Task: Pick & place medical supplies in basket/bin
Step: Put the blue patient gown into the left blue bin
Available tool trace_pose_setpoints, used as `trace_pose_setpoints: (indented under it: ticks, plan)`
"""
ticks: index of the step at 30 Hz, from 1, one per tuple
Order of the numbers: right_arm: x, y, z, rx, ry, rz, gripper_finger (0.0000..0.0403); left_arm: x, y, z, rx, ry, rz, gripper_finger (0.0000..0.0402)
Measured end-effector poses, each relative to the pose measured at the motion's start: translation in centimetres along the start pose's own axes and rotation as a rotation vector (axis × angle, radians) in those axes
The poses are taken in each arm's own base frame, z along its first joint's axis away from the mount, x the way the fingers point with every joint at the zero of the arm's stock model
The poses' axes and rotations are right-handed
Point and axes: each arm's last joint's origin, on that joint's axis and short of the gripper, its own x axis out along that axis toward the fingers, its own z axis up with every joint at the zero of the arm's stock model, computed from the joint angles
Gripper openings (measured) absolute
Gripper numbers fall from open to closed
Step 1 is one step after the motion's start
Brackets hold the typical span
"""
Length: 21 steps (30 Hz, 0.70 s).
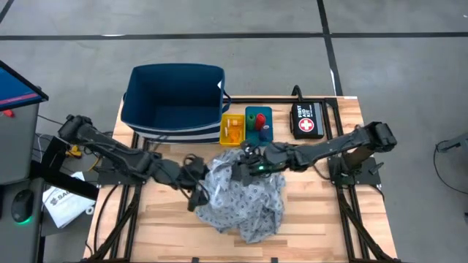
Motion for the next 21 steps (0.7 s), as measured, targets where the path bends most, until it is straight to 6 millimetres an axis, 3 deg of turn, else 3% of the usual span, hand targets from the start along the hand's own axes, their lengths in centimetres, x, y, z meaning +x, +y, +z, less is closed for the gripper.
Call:
trace_pose_setpoints:
  ticks: [5, 11, 15, 21]
  plan:
    - [2.0, 1.0, 0.3, -0.025, 0.030, 0.056, 0.0004, 2.5, 0.4, 0.1, 0.002, -0.040, -0.097, 0.0325]
    - [3.4, 3.0, 1.8, -0.109, 0.041, 0.098, 0.0005, 1.8, 0.4, 1.8, 0.030, -0.133, -0.175, 0.0280]
    - [3.2, 4.3, 2.6, -0.199, 0.018, 0.120, 0.0023, 0.5, 0.6, 2.8, 0.041, -0.164, -0.170, 0.0197]
    - [1.3, 6.1, 3.6, -0.273, 0.028, 0.140, 0.0061, -2.2, 1.0, 3.0, -0.057, -0.065, -0.129, 0.0023]
